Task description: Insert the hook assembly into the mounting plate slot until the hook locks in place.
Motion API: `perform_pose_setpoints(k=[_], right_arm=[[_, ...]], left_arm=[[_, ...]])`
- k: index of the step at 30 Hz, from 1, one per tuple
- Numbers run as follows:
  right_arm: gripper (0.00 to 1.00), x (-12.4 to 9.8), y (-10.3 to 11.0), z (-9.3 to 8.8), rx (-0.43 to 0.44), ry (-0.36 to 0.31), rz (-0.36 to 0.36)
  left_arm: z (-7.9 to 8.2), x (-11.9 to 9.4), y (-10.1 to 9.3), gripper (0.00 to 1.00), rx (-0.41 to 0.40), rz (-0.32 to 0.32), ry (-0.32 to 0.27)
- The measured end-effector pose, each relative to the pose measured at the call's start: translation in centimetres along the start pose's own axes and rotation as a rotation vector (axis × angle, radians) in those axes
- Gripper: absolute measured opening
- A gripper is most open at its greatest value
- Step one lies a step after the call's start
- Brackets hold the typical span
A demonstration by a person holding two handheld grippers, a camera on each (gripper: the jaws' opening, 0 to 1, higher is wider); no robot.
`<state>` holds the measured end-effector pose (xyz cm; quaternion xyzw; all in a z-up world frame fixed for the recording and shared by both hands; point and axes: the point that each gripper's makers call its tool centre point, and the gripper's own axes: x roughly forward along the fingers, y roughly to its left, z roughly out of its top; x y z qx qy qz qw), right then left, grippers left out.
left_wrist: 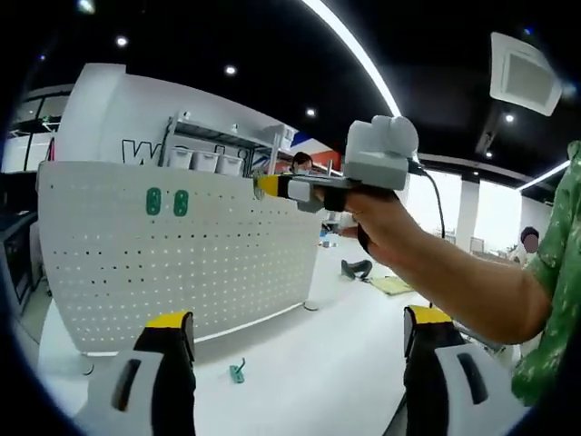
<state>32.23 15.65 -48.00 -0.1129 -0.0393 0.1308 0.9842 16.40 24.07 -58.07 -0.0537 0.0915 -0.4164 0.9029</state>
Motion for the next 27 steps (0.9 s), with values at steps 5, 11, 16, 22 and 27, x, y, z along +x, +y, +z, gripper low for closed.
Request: perform_pose_setpoints(k=[5,11,16,22,27], right_arm=[[0.01,1.7,-0.1,0.5,-0.004,-0.041,-0.032],[0.01,3.8,0.4,0.7,-0.003,-0.072,-0.051],[0.01,5.4,0.8,0.1,-0.016,-0.075,-0.067],[0.01,6.6,0.3,-1.0,-0.020,-0.064,-0.087],[0.01,7.3,0.0,-1.4,-0.024,-0.070,-0.104]], left_arm=[[-0.5,-0.3,0.7,0.98,-0.004,0.007,0.007],[-1.0,-0.7,1.5,0.97,-0.009,0.021,0.013],[-1.5,-0.8,2.1,0.97,-0.018,0.026,0.022],[-1.7,-0.9,2.8,0.97,-0.027,0.034,0.020],[-1.9,-0.7,3.0,0.97,-0.032,0.030,0.023]])
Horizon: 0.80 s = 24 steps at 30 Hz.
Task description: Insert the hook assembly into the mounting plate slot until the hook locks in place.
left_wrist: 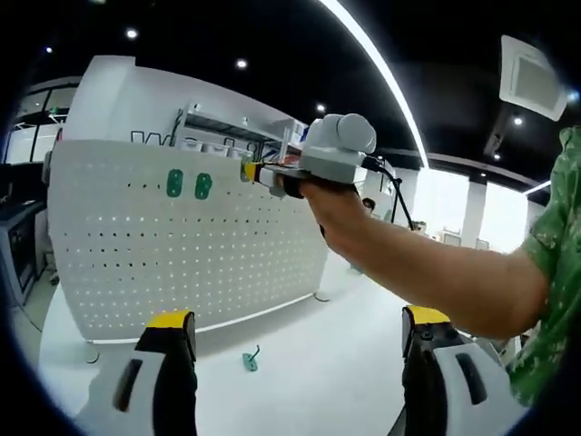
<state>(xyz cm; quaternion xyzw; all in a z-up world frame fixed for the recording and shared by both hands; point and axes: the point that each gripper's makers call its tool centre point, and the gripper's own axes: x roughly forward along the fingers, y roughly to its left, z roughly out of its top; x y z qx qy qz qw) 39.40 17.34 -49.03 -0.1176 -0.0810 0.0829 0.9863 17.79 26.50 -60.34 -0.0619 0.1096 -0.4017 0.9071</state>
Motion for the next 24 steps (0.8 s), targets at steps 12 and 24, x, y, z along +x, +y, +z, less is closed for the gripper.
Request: perform_pose_setpoints(k=[12,24], right_arm=[[0.01,1.0,0.4,-1.2,0.026,-0.011,-0.026],[0.01,1.7,0.4,-1.9,0.070,-0.002,-0.035]], left_arm=[[-0.2,0.2,0.8,0.96,-0.002,-0.003,0.007],[0.1,0.2,2.2,0.97,0.020,0.045,-0.013]])
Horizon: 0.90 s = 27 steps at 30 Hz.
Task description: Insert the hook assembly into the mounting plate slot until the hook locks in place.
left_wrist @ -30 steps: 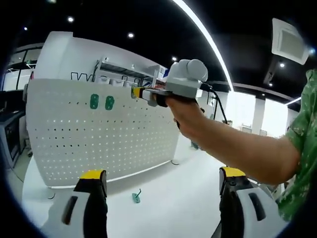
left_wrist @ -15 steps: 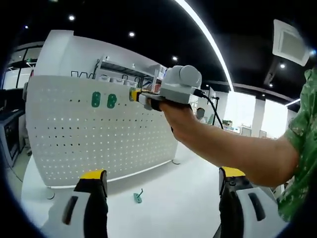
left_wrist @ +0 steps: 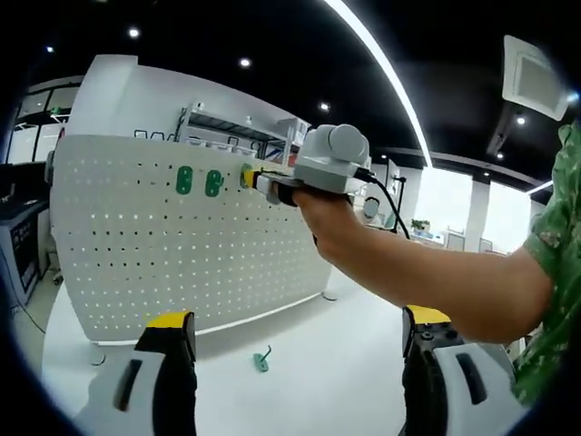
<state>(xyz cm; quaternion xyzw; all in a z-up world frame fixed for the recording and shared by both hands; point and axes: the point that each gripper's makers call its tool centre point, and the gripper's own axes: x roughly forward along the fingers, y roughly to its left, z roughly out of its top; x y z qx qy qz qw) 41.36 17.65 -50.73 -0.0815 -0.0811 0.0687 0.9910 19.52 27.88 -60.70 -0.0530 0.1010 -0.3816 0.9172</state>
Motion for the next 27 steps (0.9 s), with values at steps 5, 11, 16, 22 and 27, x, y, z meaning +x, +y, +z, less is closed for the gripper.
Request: perform_pose_setpoints(k=[5,11,16,22,27], right_arm=[[0.01,0.1,0.0,0.0,0.004,-0.001,0.001],[0.01,0.1,0.0,-0.3,0.004,0.005,0.002],[0.01,0.2,-0.1,-0.3,0.002,0.005,0.000],[0.01,0.3,0.1,-0.5,0.004,0.009,-0.003],[0.01,0.3,0.2,-0.4,0.002,0.006,-0.006]], left_arm=[[0.6,-0.1,1.0,0.98,0.032,0.051,-0.026],[2.7,-1.0,2.7,0.99,0.062,0.136,-0.143],[3.1,-1.3,3.0,0.99,0.053,0.145,-0.169],[3.1,-1.2,2.8,0.99,0.054,0.131,-0.177],[2.7,-1.0,2.7,0.98,0.071,0.116,-0.153]])
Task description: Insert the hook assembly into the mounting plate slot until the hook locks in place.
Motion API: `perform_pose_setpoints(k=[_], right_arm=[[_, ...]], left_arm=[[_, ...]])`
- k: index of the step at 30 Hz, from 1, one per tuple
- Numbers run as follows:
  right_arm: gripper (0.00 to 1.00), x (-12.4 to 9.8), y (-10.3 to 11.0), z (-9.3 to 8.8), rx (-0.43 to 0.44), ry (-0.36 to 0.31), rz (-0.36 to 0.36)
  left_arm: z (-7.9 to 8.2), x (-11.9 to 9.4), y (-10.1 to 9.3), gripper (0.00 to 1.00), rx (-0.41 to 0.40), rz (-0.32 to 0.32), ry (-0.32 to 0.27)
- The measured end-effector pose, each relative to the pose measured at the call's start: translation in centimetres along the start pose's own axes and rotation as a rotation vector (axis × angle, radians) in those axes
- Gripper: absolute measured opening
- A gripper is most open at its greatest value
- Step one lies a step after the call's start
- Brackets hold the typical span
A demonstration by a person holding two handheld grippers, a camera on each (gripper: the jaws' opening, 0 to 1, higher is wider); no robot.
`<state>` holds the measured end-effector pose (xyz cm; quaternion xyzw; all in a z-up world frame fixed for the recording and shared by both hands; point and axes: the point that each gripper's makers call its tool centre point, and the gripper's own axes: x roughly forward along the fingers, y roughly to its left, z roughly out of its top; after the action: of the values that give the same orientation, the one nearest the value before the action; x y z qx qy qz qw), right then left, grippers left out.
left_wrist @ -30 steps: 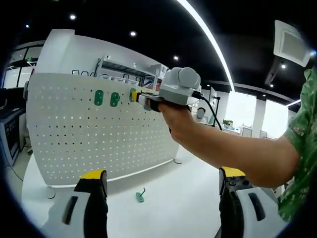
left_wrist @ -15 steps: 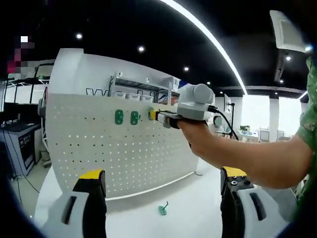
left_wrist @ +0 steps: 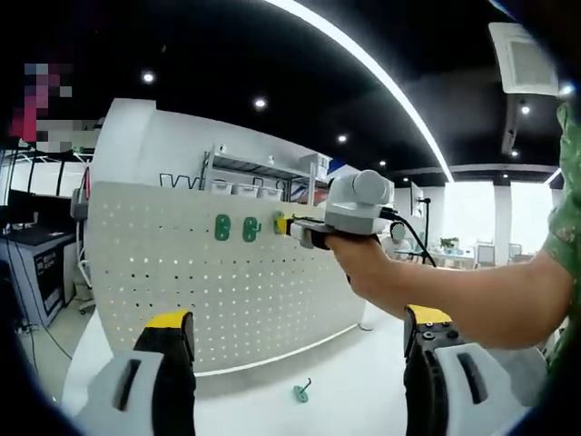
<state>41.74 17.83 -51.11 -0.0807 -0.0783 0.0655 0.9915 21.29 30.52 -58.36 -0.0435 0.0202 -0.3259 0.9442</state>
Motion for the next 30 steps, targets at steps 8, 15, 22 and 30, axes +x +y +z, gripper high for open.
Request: perform_pose_setpoints(k=[8,15,22,30], right_arm=[[0.01,0.15,-0.03,-0.11,-0.016,0.001,-0.004],[0.01,0.19,-0.13,-0.19,-0.025,0.004,-0.007],[0.01,0.29,-0.14,-0.28,-0.023,0.003,-0.011],[0.01,0.29,-0.11,-0.37,-0.014,0.000,-0.018]], left_arm=[[-0.04,-0.08,0.08,0.98,-0.007,-0.006,-0.004],[-0.17,0.04,0.09,0.98,-0.011,-0.014,0.001],[-0.34,0.11,0.13,0.97,-0.010,-0.022,0.010],[-0.46,0.11,0.10,0.96,-0.010,-0.027,0.016]])
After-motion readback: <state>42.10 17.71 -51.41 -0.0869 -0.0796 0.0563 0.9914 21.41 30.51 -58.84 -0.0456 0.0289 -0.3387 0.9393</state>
